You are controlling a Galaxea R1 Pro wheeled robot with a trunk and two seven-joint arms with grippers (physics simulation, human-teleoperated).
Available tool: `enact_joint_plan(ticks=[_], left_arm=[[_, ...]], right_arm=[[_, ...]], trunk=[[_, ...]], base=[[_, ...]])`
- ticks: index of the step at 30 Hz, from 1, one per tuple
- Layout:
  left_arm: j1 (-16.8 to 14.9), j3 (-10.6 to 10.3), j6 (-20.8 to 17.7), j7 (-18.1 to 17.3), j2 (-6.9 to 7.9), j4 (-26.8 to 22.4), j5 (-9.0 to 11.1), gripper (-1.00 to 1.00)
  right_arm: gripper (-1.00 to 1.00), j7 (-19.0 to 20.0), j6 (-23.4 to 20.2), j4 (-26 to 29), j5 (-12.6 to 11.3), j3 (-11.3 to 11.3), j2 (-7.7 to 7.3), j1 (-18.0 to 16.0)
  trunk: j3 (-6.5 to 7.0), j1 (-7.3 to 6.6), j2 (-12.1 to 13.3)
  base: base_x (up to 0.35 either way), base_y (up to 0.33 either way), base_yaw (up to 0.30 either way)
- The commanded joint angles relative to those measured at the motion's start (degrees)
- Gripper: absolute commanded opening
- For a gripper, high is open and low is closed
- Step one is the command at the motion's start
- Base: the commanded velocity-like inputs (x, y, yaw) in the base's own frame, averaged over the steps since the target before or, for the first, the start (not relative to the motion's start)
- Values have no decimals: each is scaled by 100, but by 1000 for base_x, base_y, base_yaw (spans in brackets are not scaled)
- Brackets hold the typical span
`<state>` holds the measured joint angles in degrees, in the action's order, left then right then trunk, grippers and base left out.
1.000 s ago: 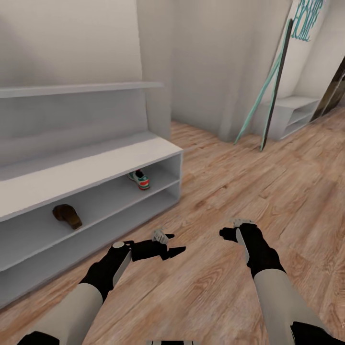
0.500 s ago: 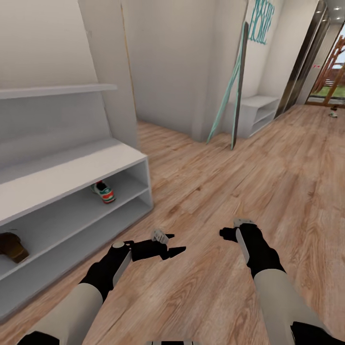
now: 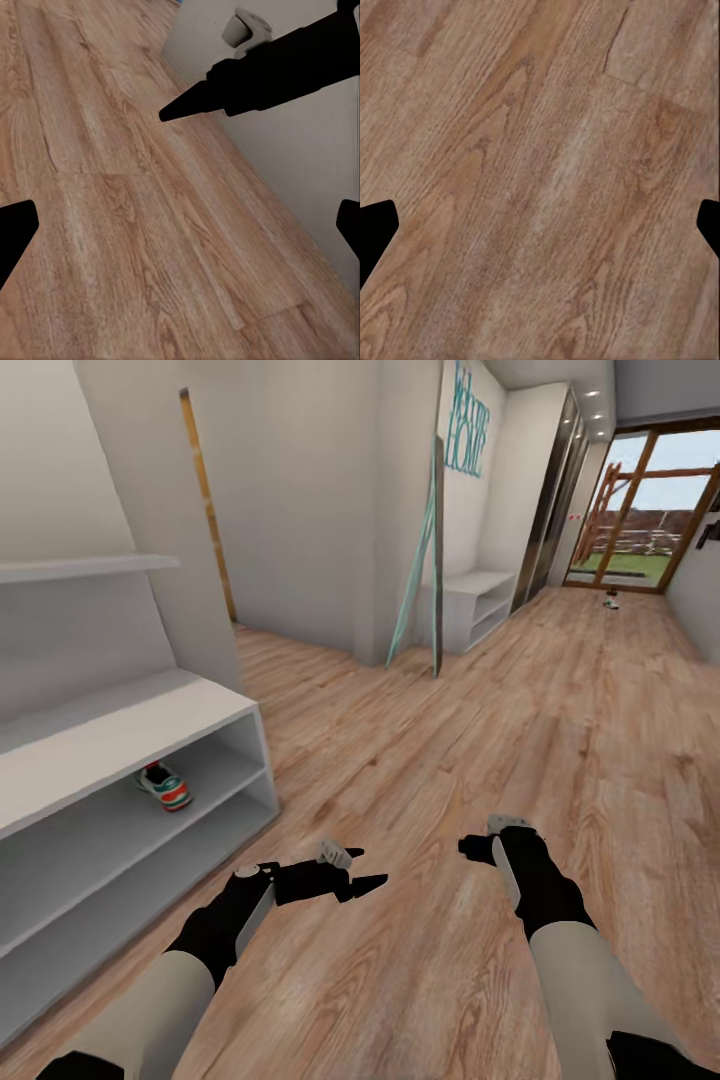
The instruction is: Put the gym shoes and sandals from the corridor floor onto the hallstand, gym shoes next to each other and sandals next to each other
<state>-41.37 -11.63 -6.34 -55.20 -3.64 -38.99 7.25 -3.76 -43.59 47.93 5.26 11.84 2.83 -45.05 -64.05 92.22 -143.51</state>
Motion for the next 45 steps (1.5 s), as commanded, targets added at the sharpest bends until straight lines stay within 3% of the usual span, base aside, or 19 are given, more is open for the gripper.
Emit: enact_joint_plan(ticks=[1, 14, 22, 25, 26, 28, 30, 35, 38, 45], left_arm=[[-2, -15, -60, -8, 4, -1, 57, 100], [-2, -15, -60, -8, 4, 67, 60, 100], [-2, -10, -60, -6, 6, 168, 66, 100], [-2, 80, -60, 79, 19, 171, 66, 100], [-2, 295, -60, 337, 26, 172, 64, 100], [-2, 498, -60, 673, 25, 172, 58, 100], [-2, 695, -60, 1372, 16, 168, 52, 100], [-2, 814, -64, 2771, -16, 135, 59, 100], [-2, 832, -66, 3165, -99, 132, 64, 100], [-2, 853, -61, 3302, -223, 160, 66, 100]], right_arm=[[100, 23, -27, 6, 54, 20, 7, -4], [100, 23, -27, 6, 54, 20, 7, -4], [100, 22, -27, 6, 54, 20, 7, -4], [100, 22, -27, 6, 54, 21, 7, -4], [100, 23, -27, 6, 54, 20, 7, -4], [100, 28, -27, 6, 54, 20, 7, -4], [100, 38, -27, 6, 54, 20, 7, -4], [100, 49, -34, 6, 54, 20, 7, -4], [100, 50, -35, 6, 54, 20, 7, -4], [100, 45, -36, 6, 61, 15, 7, -4]], trunk=[[-2, -1, -1], [24, -1, -1], [40, -1, -1], [48, -1, -1], [51, -1, -1], [58, -1, -1], [62, -1, -1], [67, -1, -1], [68, -1, -1], [68, -1, -1]], base=[[0, 0, -300], [12, 0, -300], [289, 0, -300], [342, 0, -300], [346, 0, -300], [347, 0, -300], [347, 0, -300], [347, 0, -300], [347, 0, -300], [348, -46, -215]])
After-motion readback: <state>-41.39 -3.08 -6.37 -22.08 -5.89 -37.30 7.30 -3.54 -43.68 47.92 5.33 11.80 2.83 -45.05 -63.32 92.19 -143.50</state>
